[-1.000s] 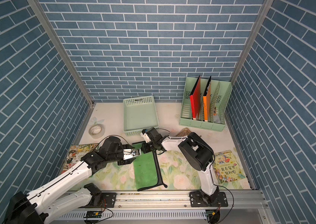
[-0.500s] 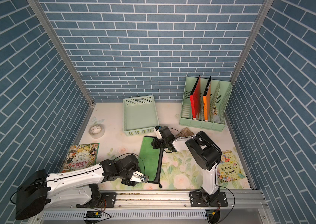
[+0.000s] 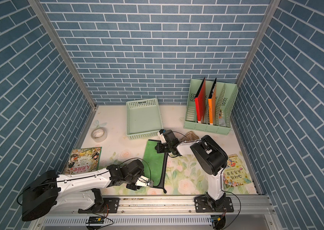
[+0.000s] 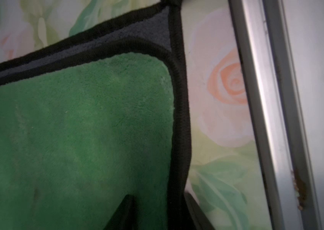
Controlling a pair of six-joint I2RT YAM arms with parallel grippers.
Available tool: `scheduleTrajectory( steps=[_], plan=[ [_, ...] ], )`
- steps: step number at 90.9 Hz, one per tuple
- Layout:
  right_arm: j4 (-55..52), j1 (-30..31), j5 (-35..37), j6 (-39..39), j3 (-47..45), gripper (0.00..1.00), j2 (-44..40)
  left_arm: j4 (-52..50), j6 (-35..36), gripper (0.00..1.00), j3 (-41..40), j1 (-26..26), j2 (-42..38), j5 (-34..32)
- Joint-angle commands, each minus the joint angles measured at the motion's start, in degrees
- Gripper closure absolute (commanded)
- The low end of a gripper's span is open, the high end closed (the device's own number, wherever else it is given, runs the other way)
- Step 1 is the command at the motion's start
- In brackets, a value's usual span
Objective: Fold the square dishcloth
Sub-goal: Adjust the cleaning item at the center of the board, then fold the cleaning item at the center of the board.
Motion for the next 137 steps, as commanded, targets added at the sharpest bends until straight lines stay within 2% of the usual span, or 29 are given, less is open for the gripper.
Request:
scheduleTrajectory(
  steps=[1, 11, 32, 44, 51, 80, 96, 113, 137],
  plan=[
    [-4.8, 0.4, 2.2, -2.8, -0.6, 0.91, -1.0, -0.7, 0.1, 0.70, -1.4, -0.3, 3.4, -4.7],
    [-5.1, 0.5, 2.3, -3.3, -0.7, 0.90, -1.5, -2.5, -0.2, 0.82, 0.0, -0.4, 2.7, -4.2],
    [-7.0, 1.0, 3.2, -6.5, -1.0, 0.83, -7.3, -12.7, -1.1, 0.93, 6.3, -0.5, -4.6, 0.8],
    [-7.7, 1.6, 4.9, -7.5, -3.2, 0.72, -14.2, -17.2, -1.5, 0.94, 8.6, -0.5, -6.8, 3.8],
    [-7.6, 2.3, 5.6, -7.4, -4.9, 0.69, -17.8, -18.8, -1.8, 0.95, 9.4, -0.5, -6.9, 4.7],
    [-0.7, 9.8, 4.5, -0.5, -18.3, 0.70, -24.9, -22.8, -1.9, 0.93, 14.9, 0.1, -7.1, 7.0],
    [2.8, 10.9, 2.7, 1.2, -22.8, 0.72, -22.1, -22.7, -1.1, 0.93, 19.0, 2.6, -5.1, 7.9],
    [2.5, 10.9, 1.1, 0.7, -22.2, 0.74, -19.3, -19.8, -0.6, 0.94, 21.7, 7.2, -0.1, 5.6],
    [-5.8, 3.8, 6.0, -2.2, -18.7, 0.71, -33.5, -15.6, -1.1, 0.93, 25.3, 13.1, 5.7, 7.0]
  ],
)
